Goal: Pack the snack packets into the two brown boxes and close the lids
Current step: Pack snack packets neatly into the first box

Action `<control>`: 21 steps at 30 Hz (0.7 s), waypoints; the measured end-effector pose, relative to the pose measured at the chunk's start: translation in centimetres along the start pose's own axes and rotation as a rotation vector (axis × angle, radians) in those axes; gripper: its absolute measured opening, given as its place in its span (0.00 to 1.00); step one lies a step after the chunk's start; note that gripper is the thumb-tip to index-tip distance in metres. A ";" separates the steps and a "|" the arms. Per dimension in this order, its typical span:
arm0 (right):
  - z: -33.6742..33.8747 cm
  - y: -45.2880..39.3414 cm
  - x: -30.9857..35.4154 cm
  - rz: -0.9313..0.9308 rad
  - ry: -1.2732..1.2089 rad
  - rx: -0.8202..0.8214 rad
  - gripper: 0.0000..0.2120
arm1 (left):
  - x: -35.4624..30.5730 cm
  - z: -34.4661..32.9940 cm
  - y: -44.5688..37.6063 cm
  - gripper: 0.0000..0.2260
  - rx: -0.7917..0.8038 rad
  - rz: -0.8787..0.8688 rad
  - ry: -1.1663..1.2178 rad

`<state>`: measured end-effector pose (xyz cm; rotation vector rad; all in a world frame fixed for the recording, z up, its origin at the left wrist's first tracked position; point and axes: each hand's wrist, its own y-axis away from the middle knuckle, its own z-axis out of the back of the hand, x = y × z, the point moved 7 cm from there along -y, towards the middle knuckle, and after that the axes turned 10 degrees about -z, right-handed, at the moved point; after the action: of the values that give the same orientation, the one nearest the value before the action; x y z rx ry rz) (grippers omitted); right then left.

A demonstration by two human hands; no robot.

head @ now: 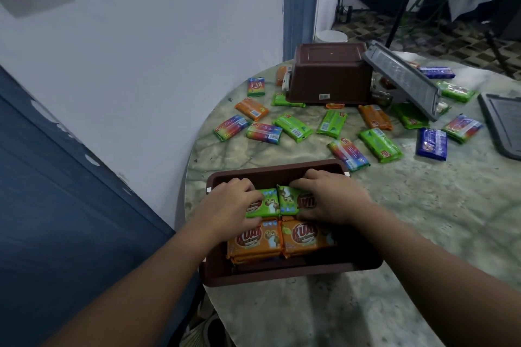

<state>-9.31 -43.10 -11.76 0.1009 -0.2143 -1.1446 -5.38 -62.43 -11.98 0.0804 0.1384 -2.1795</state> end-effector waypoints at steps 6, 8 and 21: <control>0.0 0.1 0.1 0.008 -0.004 0.002 0.41 | 0.0 0.0 0.1 0.22 0.004 0.008 0.003; 0.0 0.2 0.1 0.006 -0.025 -0.009 0.40 | 0.0 0.0 0.1 0.22 0.008 0.010 0.003; 3.3 1.5 -0.2 -0.180 -0.692 -0.237 0.17 | 0.2 -0.1 0.0 0.23 0.017 0.026 0.002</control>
<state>-8.81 -42.22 -8.28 -0.5031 -0.6884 -1.3444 -5.51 -62.57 -12.12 0.0930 0.1193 -2.1552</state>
